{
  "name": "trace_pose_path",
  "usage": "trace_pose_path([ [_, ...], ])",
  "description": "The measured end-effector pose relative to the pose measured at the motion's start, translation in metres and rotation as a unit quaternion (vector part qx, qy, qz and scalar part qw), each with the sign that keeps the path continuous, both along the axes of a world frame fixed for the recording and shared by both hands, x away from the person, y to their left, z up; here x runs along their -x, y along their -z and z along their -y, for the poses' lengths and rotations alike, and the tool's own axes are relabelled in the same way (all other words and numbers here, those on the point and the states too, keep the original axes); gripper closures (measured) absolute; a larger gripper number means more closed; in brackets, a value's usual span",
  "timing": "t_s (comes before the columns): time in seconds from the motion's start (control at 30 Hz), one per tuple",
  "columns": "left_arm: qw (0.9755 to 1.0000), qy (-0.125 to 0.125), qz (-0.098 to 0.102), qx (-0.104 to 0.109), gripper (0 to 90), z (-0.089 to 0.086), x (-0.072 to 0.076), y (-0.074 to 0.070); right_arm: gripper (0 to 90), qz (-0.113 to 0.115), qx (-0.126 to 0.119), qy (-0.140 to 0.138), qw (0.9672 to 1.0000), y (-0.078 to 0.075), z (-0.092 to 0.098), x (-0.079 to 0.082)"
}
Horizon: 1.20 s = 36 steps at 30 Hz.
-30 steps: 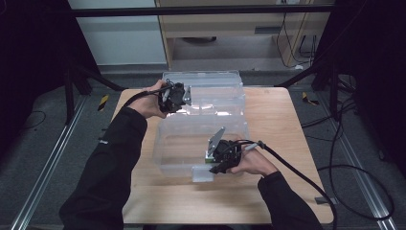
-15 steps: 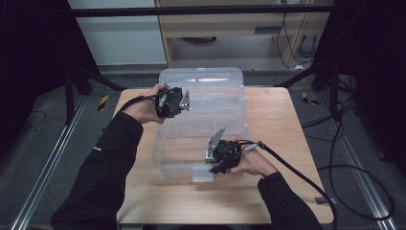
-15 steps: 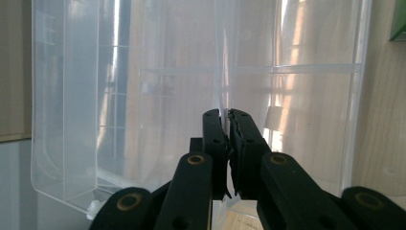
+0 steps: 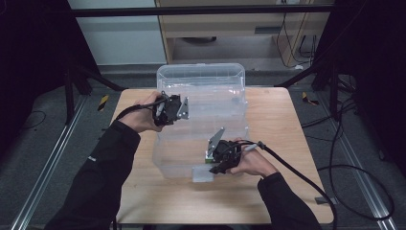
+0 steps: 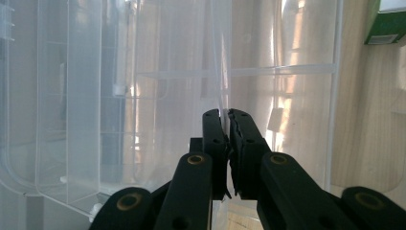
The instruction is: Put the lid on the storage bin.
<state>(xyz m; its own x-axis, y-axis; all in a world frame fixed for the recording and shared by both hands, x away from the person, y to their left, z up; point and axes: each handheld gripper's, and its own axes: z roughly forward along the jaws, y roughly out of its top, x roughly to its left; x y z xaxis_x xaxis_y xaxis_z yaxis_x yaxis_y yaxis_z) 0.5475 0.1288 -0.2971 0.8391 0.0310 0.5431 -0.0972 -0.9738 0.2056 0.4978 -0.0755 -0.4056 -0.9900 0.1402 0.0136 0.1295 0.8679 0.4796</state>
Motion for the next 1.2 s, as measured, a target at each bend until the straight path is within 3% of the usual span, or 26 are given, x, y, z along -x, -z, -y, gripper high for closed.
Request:
trace_pose_path([
  [0.2,1.0,-0.004,-0.002,0.001,85.2,-0.001,0.009,0.001,70.2,0.0,0.003,0.0,1.0,0.0,0.0,0.0],
  [0.5,0.9997,0.0,0.018,-0.015,84.7,-0.001,0.023,0.004,70.0,0.0,0.006,-0.001,1.0,-0.001,0.0,0.002],
  [1.03,0.9997,0.006,0.02,-0.01,84.4,-0.004,0.05,0.012,69.5,0.005,0.009,-0.003,0.9999,-0.001,0.0,0.005],
  [1.2,0.9997,0.003,0.017,-0.019,84.2,-0.003,0.057,0.016,69.4,0.015,0.008,-0.002,0.9998,-0.001,0.001,0.006],
])
